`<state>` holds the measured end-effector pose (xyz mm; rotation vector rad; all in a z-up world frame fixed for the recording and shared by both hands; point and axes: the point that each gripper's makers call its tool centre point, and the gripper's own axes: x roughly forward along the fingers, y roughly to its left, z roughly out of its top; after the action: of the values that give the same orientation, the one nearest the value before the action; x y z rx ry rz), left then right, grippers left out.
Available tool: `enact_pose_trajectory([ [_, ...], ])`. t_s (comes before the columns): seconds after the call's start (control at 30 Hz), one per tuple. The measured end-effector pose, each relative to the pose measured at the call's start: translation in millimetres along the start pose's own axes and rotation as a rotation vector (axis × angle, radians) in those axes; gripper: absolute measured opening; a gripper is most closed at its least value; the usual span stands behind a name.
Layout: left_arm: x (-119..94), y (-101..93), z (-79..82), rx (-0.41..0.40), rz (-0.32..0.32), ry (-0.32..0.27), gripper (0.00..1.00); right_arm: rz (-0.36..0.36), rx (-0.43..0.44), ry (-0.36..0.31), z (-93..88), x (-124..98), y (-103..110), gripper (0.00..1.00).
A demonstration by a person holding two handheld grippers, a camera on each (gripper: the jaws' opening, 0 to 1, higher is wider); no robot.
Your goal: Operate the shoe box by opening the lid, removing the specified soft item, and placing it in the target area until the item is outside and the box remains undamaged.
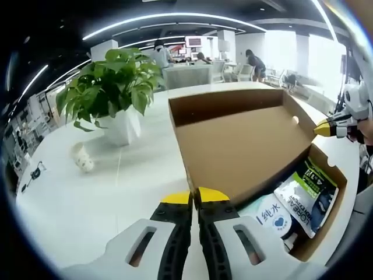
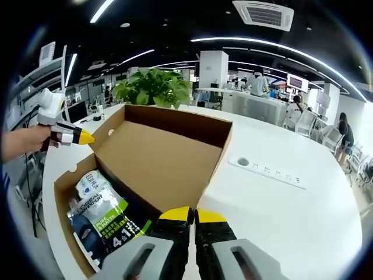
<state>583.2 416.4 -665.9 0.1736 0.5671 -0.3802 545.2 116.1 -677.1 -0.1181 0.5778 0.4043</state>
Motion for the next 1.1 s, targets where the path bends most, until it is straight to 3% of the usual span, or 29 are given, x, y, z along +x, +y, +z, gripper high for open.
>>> enact_pose_trajectory([
  [1.1,19.1,6.0,0.8,-0.018,0.007,0.015,0.02,0.002,0.008,0.018,-1.3,15.7,-6.6,0.00],
])
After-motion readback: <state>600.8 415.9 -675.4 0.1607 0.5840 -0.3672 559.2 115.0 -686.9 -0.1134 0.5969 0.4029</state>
